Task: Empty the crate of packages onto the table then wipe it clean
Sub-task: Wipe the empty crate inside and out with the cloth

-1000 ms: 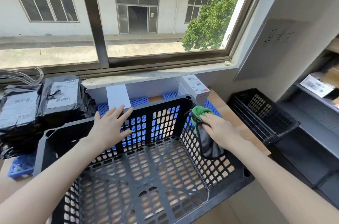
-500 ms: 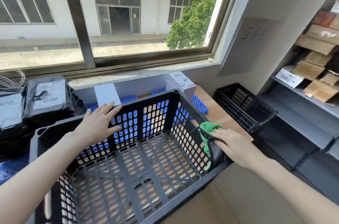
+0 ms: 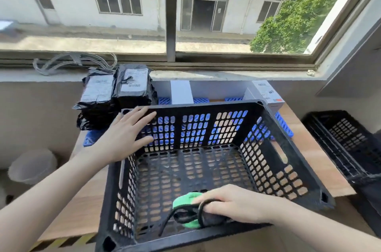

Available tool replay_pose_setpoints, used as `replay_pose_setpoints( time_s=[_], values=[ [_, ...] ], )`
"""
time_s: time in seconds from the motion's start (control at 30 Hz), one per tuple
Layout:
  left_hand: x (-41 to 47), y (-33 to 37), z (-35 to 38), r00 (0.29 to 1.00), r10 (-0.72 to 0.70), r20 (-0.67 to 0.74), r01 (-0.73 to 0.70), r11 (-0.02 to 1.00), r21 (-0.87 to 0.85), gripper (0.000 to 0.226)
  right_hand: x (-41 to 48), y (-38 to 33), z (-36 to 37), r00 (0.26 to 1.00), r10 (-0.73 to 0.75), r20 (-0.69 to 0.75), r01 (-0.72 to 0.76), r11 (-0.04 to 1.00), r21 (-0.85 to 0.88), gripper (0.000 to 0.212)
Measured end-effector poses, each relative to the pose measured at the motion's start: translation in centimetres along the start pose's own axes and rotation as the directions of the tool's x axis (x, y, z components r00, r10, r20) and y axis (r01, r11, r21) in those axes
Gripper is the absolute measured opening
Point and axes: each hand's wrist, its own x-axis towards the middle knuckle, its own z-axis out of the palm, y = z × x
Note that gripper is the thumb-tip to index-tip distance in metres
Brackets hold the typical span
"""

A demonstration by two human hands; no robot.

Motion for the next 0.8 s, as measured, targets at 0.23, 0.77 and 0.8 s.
replay_pose_setpoints(
  time_s=[0.23, 0.77, 0.8],
  values=[
    [-4.6, -1.7, 0.8, 0.986, -0.169, 0.009, 0.169, 0.986, -0.003, 0.082, 6.9, -3.2, 2.3, 0.983, -0.176, 0.047, 0.159, 0.957, 0.243, 0.034],
    [-8.0, -3.0, 0.5, 0.984, -0.175, 0.03, 0.165, 0.965, 0.206, 0.066, 19.1, -8.3, 7.7, 0.976, -0.102, -0.191, 0.216, 0.529, 0.821, 0.043],
    [-8.0, -3.1, 0.6, 0.984, -0.173, 0.034, 0.162, 0.966, 0.204, 0.065, 19.5, -8.5, 7.5, 0.973, -0.097, -0.209, 0.228, 0.534, 0.814, 0.044]
  ],
)
